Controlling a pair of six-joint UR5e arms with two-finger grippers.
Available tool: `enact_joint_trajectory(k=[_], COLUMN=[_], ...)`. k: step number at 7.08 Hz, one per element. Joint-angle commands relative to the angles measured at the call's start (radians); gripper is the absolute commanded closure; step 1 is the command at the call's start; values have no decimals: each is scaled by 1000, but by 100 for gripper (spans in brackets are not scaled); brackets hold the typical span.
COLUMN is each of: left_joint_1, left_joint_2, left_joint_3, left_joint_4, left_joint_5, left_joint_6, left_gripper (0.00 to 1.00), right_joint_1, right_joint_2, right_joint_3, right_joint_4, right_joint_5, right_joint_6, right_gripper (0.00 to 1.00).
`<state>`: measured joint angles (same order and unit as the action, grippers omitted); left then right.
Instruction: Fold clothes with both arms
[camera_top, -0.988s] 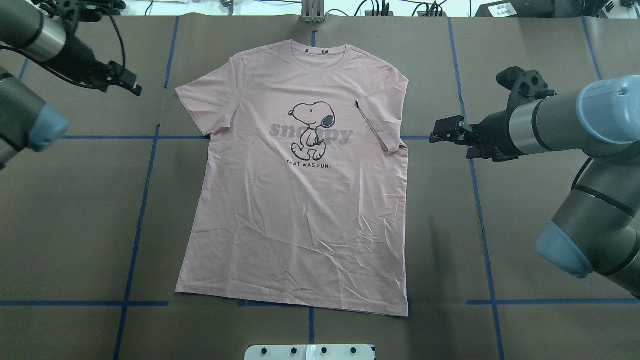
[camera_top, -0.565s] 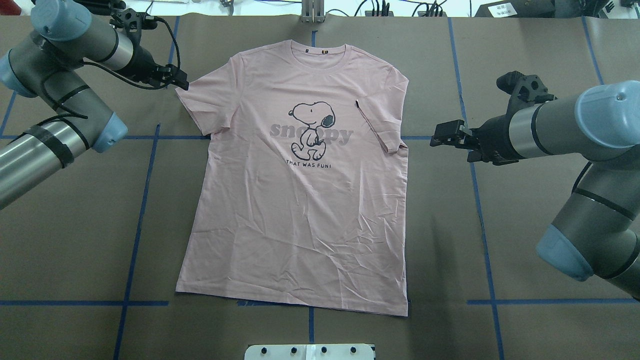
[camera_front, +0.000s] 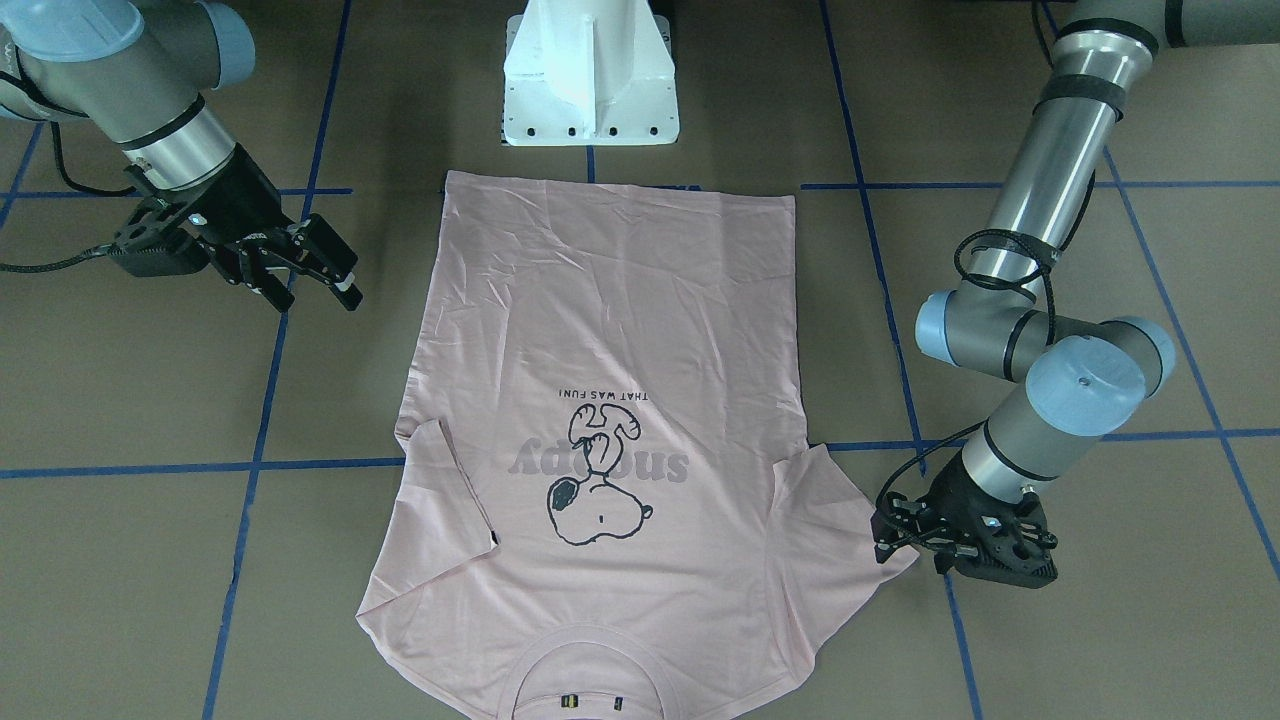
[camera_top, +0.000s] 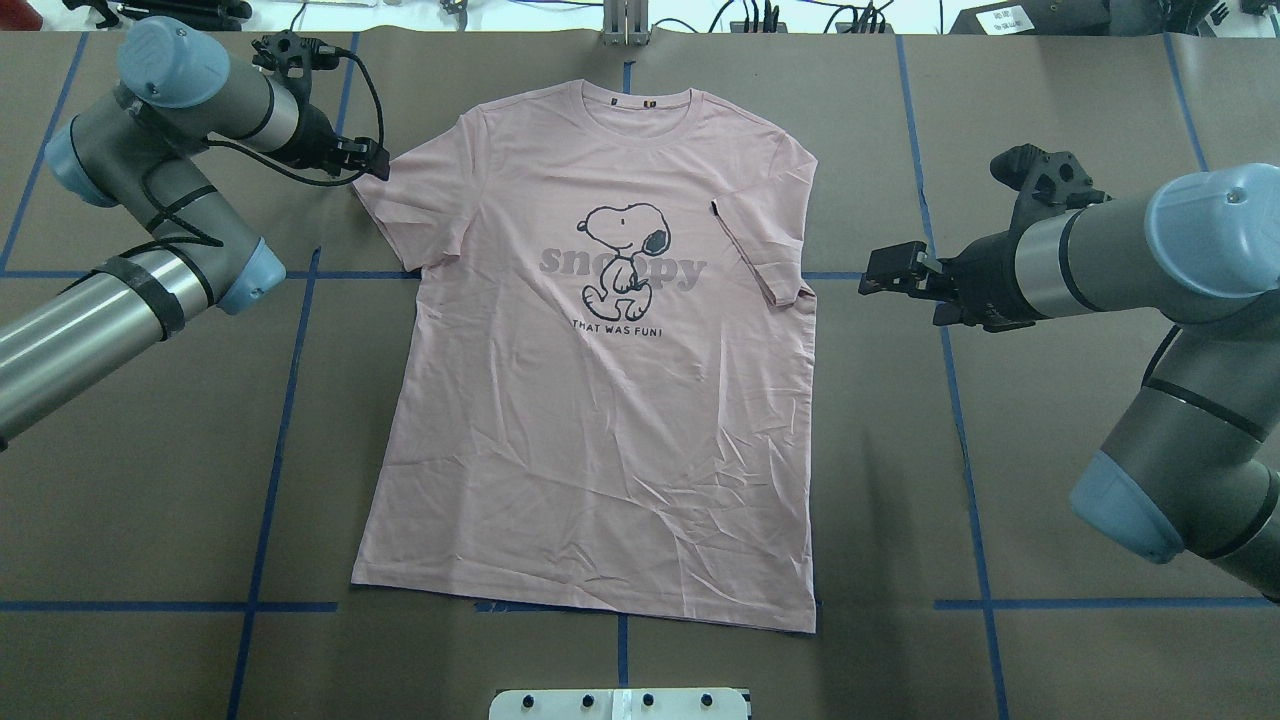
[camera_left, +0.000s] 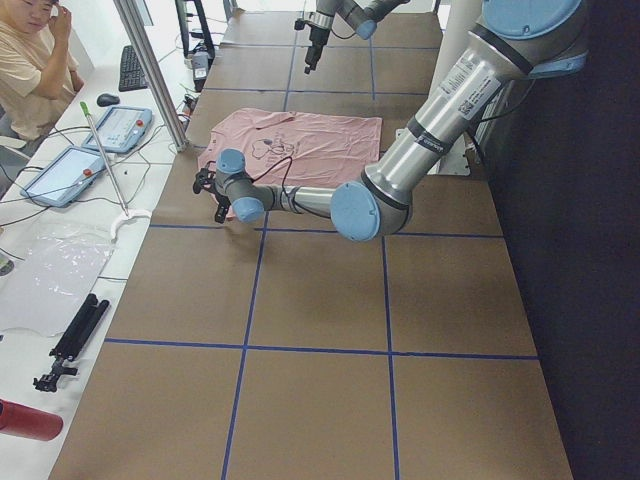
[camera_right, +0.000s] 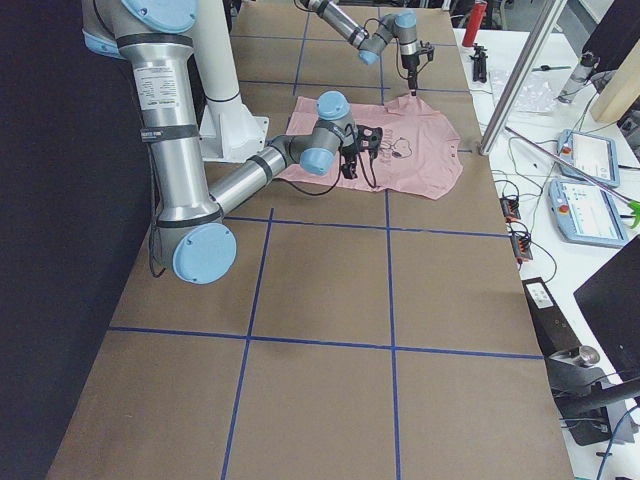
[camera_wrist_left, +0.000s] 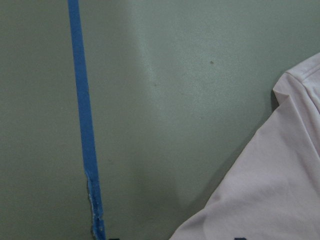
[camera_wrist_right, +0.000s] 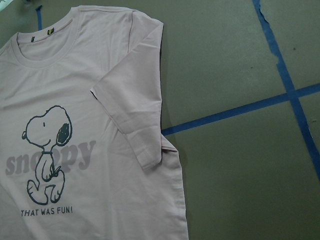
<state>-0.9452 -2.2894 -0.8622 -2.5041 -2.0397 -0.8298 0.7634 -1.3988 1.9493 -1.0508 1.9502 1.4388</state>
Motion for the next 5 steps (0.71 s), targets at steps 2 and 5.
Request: enact_joint_trajectory(k=[2,5], left_joint_1=[6,46], left_joint_2=[-1,-7], left_joint_3=[-6,-135], left_joint_4=[-16,-12], left_joint_5=[1,-5], left_joint_6=[0,-193], left_gripper=[100,100], right_joint_1=[0,2], right_joint_2=[6,3], right_joint_3=[0,2], right_joint_4=[0,0], right_joint_5=[1,1], right_joint_6=[0,-1], right_gripper=[0,0])
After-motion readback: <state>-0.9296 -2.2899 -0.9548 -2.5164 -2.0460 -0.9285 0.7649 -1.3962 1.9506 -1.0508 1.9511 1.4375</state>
